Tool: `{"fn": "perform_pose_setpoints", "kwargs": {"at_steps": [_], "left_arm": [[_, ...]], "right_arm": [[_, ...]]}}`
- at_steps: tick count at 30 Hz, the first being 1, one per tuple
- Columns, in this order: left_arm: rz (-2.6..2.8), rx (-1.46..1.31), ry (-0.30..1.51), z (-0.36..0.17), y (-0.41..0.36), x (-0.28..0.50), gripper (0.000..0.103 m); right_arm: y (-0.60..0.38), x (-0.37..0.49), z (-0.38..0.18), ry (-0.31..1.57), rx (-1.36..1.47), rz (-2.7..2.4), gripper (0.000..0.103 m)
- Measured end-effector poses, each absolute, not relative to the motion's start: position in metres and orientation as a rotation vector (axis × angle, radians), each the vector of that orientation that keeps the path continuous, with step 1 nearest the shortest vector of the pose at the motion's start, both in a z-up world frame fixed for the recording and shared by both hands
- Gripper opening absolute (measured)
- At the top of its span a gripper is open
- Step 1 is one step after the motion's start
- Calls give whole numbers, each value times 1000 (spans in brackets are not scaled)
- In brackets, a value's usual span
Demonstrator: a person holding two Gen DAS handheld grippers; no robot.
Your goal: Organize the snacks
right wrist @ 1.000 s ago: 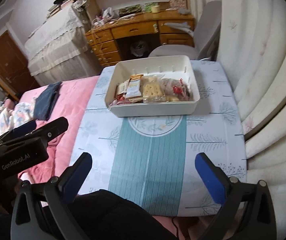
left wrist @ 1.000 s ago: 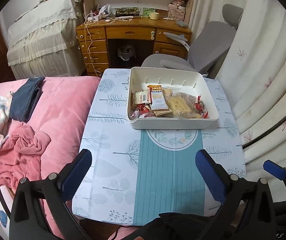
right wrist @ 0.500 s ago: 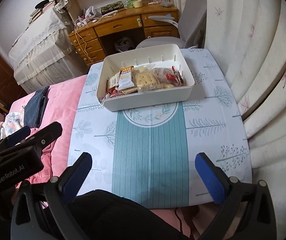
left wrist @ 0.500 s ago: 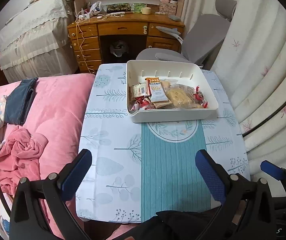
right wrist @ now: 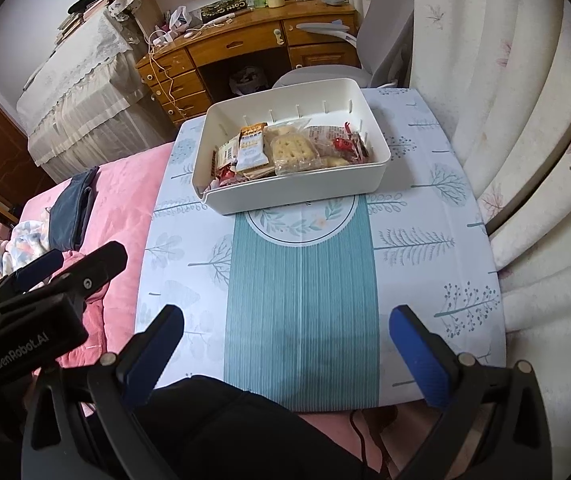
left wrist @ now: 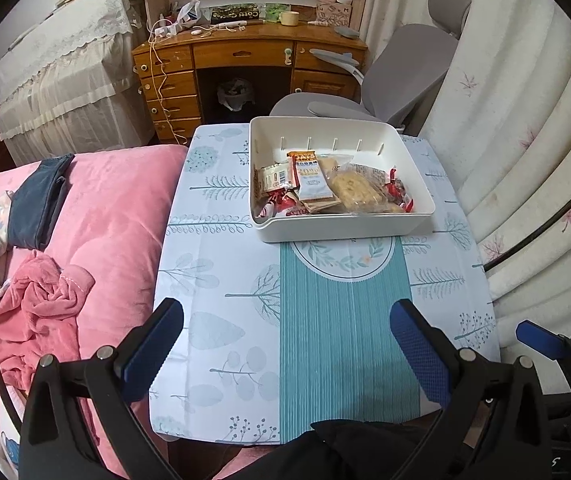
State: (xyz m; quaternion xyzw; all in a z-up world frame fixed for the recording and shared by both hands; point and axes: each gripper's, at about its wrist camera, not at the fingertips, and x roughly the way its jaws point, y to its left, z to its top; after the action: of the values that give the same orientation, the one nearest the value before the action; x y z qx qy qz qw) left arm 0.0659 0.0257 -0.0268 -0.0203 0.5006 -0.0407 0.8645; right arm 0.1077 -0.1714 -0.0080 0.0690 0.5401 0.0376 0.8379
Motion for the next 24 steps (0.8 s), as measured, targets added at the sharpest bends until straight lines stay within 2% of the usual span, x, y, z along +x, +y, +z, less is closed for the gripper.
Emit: {"fn": "perform_pose_setpoints", "kwargs": {"at_steps": [24], "left_arm": [[-74, -40, 1044, -24, 16, 75, 103]], "right_arm": [[-186, 121, -10, 1157, 157, 100, 103]]}}
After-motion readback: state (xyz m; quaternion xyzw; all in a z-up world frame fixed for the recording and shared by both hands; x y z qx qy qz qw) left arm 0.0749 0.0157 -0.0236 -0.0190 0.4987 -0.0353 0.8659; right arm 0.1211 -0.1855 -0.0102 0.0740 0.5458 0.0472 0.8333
